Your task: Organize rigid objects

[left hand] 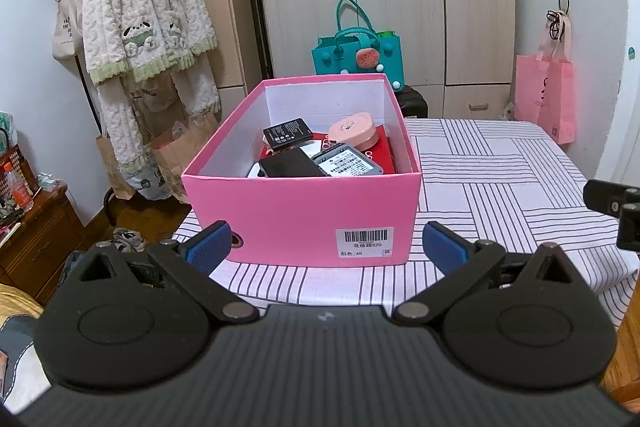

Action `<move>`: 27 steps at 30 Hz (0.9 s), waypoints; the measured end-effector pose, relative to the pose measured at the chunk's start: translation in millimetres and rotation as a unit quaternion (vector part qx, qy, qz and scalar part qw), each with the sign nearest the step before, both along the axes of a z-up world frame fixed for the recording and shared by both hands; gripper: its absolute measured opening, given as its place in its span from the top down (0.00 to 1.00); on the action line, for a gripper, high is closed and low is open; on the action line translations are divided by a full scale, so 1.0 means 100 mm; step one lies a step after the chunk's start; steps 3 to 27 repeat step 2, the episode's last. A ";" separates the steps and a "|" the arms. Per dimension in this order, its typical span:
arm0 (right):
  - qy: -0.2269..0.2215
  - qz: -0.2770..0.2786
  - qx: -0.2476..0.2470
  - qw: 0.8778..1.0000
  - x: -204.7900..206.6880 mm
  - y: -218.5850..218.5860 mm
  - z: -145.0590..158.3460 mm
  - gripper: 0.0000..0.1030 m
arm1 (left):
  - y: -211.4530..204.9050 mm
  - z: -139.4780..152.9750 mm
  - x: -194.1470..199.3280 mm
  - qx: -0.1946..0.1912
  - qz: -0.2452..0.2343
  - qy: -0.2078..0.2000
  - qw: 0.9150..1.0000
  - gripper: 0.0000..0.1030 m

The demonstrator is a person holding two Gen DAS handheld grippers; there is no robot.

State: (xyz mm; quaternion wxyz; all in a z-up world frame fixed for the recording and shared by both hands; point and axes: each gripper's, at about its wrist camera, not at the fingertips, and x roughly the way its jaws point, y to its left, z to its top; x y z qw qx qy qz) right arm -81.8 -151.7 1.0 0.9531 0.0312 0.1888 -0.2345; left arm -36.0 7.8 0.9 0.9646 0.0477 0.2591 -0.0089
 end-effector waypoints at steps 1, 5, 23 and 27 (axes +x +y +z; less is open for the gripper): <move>0.000 0.000 0.000 1.000 0.00 0.00 0.00 0.00 | 0.00 0.00 0.00 0.000 0.000 -0.001 1.000 0.00; 0.000 0.000 0.001 1.000 0.00 0.00 0.00 0.00 | 0.00 0.00 -0.01 0.001 0.000 -0.002 1.000 0.00; 0.000 0.000 0.001 1.000 0.00 0.00 0.00 0.00 | 0.00 0.00 -0.01 0.001 0.000 -0.002 1.000 0.00; 0.000 0.000 0.001 1.000 0.00 0.00 0.00 0.00 | 0.00 0.00 -0.01 0.001 0.000 -0.002 1.000 0.00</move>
